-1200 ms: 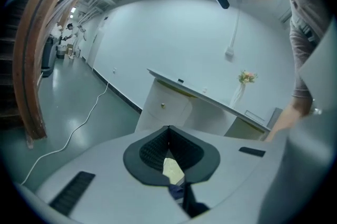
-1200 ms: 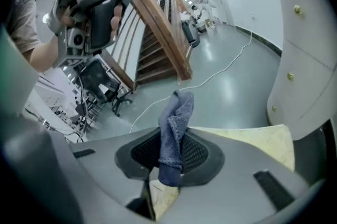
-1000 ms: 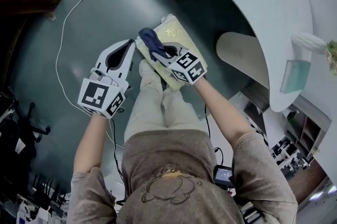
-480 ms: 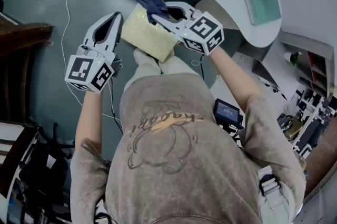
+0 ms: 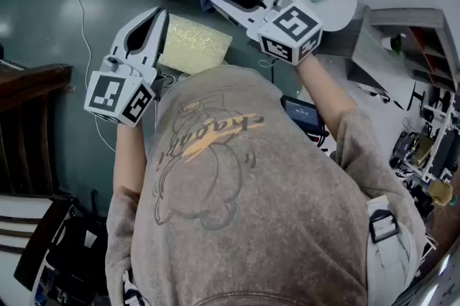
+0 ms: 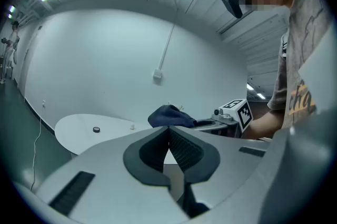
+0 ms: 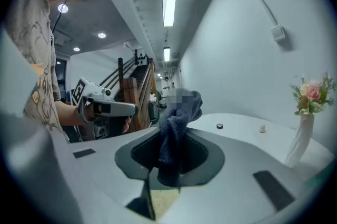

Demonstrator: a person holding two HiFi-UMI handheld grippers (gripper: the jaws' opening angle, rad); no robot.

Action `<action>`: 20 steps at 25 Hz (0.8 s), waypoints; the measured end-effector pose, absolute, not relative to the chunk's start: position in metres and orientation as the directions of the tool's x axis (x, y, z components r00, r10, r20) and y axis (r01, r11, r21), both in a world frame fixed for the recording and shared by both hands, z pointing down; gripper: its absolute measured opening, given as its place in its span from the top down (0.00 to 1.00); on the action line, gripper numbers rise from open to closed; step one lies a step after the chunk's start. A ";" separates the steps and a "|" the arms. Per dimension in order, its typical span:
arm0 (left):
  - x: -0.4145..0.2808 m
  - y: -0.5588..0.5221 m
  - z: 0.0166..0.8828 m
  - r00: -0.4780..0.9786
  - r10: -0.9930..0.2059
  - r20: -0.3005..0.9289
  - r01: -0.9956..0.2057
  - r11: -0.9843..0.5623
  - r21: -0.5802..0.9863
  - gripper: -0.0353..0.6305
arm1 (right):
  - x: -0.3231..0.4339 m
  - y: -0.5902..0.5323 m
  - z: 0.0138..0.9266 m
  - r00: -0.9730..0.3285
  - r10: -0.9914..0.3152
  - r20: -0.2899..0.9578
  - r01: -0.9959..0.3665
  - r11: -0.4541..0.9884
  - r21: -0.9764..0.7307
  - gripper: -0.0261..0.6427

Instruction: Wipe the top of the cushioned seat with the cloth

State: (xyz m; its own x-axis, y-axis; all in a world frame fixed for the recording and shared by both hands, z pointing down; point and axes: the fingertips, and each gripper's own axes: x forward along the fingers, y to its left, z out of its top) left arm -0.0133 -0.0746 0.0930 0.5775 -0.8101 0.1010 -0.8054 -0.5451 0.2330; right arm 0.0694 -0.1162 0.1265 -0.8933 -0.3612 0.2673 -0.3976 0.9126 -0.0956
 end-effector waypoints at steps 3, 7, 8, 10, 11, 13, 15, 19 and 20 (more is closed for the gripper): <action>-0.008 -0.067 0.089 0.571 -0.817 0.083 -0.810 -0.545 0.216 0.92 | 0.074 -0.106 0.112 -0.887 -0.408 0.218 -0.433 0.898 -0.082 0.82; -0.008 -0.066 0.090 0.532 -0.843 0.078 -0.837 -0.509 0.201 0.92 | 0.082 -0.103 0.107 -0.875 -0.454 0.166 -0.473 0.876 -0.094 0.82; -0.011 -0.065 0.091 0.519 -0.851 0.074 -0.844 -0.498 0.199 0.92 | 0.084 -0.102 0.107 -0.871 -0.464 0.159 -0.481 0.873 -0.086 0.82; -0.019 -0.061 0.093 0.493 -0.868 0.066 -0.858 -0.473 0.200 0.92 | 0.084 -0.101 0.107 -0.863 -0.485 0.145 -0.497 0.865 -0.067 0.82; -0.024 -0.060 0.095 0.480 -0.875 0.064 -0.865 -0.460 0.200 0.92 | 0.084 -0.101 0.108 -0.857 -0.496 0.139 -0.508 0.859 -0.063 0.82; -0.028 -0.059 0.101 0.457 -0.887 0.063 -0.877 -0.437 0.199 0.92 | 0.086 -0.103 0.112 -0.845 -0.520 0.129 -0.531 0.845 -0.070 0.82; -0.029 -0.060 0.107 0.438 -0.897 0.060 -0.886 -0.419 0.199 0.92 | 0.092 -0.106 0.118 -0.835 -0.535 0.127 -0.547 0.834 -0.080 0.82; -0.029 -0.064 0.118 0.395 -0.917 0.052 -0.903 -0.378 0.203 0.92 | 0.100 -0.108 0.133 -0.833 -0.537 0.133 -0.550 0.829 -0.097 0.82; -0.031 -0.065 0.120 0.385 -0.922 0.053 -0.909 -0.368 0.199 0.92 | 0.101 -0.108 0.135 -0.834 -0.536 0.134 -0.549 0.830 -0.100 0.82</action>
